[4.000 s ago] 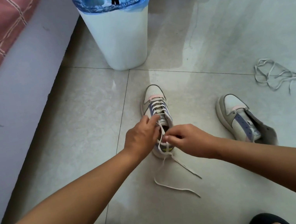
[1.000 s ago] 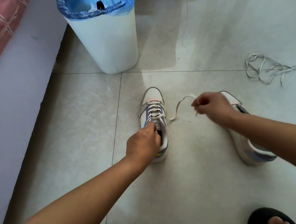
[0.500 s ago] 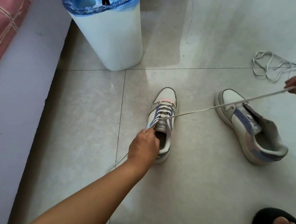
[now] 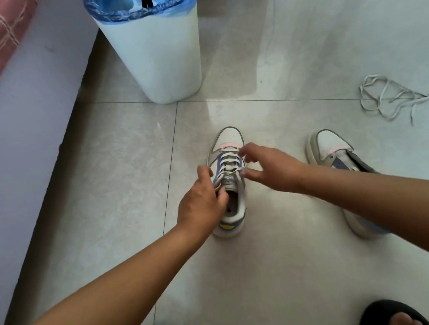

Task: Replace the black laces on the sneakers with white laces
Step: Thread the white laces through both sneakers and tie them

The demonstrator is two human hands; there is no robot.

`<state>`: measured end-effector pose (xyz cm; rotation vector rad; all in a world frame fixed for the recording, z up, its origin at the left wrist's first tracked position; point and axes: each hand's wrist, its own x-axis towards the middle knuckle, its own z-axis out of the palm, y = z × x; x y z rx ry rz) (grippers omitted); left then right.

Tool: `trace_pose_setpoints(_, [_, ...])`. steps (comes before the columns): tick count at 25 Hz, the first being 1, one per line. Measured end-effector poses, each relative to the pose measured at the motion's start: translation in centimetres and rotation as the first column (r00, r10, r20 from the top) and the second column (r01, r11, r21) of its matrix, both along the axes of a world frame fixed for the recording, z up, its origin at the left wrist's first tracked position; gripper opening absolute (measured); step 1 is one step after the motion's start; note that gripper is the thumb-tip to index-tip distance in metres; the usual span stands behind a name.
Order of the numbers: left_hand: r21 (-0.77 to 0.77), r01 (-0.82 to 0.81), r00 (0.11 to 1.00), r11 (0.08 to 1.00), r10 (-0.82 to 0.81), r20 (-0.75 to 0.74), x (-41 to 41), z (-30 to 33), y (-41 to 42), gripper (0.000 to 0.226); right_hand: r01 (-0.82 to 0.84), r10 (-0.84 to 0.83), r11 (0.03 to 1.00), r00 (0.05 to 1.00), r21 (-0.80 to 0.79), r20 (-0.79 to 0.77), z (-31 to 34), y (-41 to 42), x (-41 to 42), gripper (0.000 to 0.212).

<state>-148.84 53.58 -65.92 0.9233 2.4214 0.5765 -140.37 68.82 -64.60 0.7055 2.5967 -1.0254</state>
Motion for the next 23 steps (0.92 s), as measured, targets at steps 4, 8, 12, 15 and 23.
trace_pose_setpoints(4, [-0.008,-0.146,0.979,0.989,0.146,0.143,-0.5,-0.4,0.6,0.041,0.329,-0.312,0.889,0.944,-0.319,0.105,-1.5,-1.2,-2.4,0.022])
trace_pose_setpoints(8, [0.005,-0.164,0.964,0.986,0.159,0.212,-0.8,-1.1,0.4,0.039,0.568,-0.482,0.639,0.821,-0.518,0.305,-2.1,-1.0,-1.4,0.027])
trace_pose_setpoints(12, [0.005,-0.162,0.957,0.987,0.156,0.245,-0.9,-1.5,0.3,0.037,0.544,-0.486,0.687,0.837,-0.482,0.253,-1.8,-0.4,-0.4,0.024])
trace_pose_setpoints(15, [0.015,-0.168,0.955,0.986,0.159,0.25,-0.8,-1.6,0.2,0.034,0.522,-0.468,0.667,0.849,-0.532,0.246,-0.8,0.1,0.0,0.018])
trace_pose_setpoints(23, [0.037,-0.165,0.959,0.986,0.151,0.238,-0.9,-2.2,0.0,0.029,0.459,-0.419,0.742,0.886,-0.488,0.198,-0.4,0.5,0.3,0.021])
